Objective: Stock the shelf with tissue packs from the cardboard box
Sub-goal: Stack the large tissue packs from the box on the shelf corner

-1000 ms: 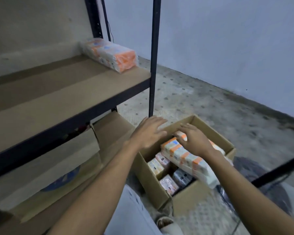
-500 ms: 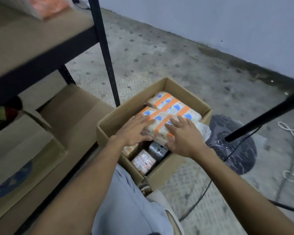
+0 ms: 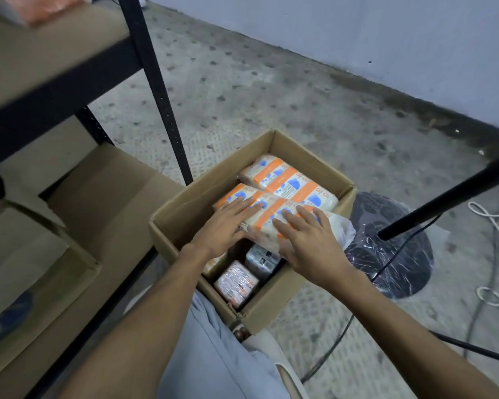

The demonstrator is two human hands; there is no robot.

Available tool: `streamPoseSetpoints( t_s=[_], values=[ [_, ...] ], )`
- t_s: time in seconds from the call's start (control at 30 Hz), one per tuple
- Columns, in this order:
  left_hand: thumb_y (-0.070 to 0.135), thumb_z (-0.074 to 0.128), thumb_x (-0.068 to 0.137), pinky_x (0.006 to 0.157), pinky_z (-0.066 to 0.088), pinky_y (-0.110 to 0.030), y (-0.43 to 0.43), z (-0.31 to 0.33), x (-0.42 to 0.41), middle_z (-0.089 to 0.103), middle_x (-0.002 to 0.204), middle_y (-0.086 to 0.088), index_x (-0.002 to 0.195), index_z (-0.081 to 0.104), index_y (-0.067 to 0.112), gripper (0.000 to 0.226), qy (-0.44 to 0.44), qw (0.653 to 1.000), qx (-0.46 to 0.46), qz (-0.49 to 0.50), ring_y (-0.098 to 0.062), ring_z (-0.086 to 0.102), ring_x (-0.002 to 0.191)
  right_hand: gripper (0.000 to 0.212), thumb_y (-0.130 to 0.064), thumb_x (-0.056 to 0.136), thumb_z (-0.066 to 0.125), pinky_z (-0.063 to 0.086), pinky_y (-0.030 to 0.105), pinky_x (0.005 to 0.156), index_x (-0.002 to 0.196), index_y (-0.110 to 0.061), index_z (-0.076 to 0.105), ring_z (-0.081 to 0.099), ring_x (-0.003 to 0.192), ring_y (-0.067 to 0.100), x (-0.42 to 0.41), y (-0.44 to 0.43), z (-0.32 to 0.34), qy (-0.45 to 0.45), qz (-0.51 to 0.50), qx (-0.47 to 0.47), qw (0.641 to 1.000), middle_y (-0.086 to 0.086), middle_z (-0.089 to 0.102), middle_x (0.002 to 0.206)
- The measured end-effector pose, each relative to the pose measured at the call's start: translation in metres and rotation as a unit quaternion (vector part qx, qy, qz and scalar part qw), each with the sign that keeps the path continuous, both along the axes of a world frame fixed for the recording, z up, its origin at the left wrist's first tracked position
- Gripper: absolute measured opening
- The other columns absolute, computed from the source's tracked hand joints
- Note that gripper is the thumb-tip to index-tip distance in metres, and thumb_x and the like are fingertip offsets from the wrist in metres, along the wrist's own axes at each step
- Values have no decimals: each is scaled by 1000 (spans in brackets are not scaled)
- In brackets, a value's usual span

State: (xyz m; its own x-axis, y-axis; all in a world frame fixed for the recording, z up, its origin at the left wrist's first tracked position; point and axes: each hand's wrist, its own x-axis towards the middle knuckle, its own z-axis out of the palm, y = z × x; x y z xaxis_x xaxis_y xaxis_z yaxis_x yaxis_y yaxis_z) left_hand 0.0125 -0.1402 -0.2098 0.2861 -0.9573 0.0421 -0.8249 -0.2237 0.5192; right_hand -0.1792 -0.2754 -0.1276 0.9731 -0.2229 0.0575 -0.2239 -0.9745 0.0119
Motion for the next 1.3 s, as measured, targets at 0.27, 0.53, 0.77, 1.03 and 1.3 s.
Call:
streamPoseSetpoints(
  t_s=[0.27,0.53,0.77,1.03,1.3],
  values=[
    [57,40,91,115,24,-44,13,15,-6,37,151,-2,146,36,29,62,25,998,-38,34,-20,30,141,55,-29,70,80,45,52,92,119,-17,59,57,114,37,-2,5,17,-25,15,20,999,9,63,122],
    [70,34,86,117,19,-38,37,70,-9,40,149,4,143,38,33,69,-9,994,-75,76,-15,29,141,54,-32,68,81,49,50,86,116,-17,62,62,106,36,-2,22,59,-99,46,-2,994,8,66,118],
    [51,50,89,117,20,-40,65,145,3,40,149,4,143,38,32,59,-91,986,-108,88,-13,27,142,50,-32,72,78,47,50,89,117,-17,62,61,107,35,2,46,121,-172,74,-23,982,8,66,119],
    [47,52,88,116,20,-41,108,247,11,39,150,5,143,39,31,59,-172,966,-142,129,-11,25,143,49,-30,77,74,43,52,94,122,-17,60,57,115,35,10,82,200,-260,101,-25,960,10,64,124],
    [41,60,89,116,20,-39,164,313,37,38,151,7,143,36,36,60,-269,938,-143,166,-13,26,143,48,-29,79,73,41,50,94,123,-17,58,56,115,34,49,118,240,-312,144,-12,939,8,62,125]
  ],
)
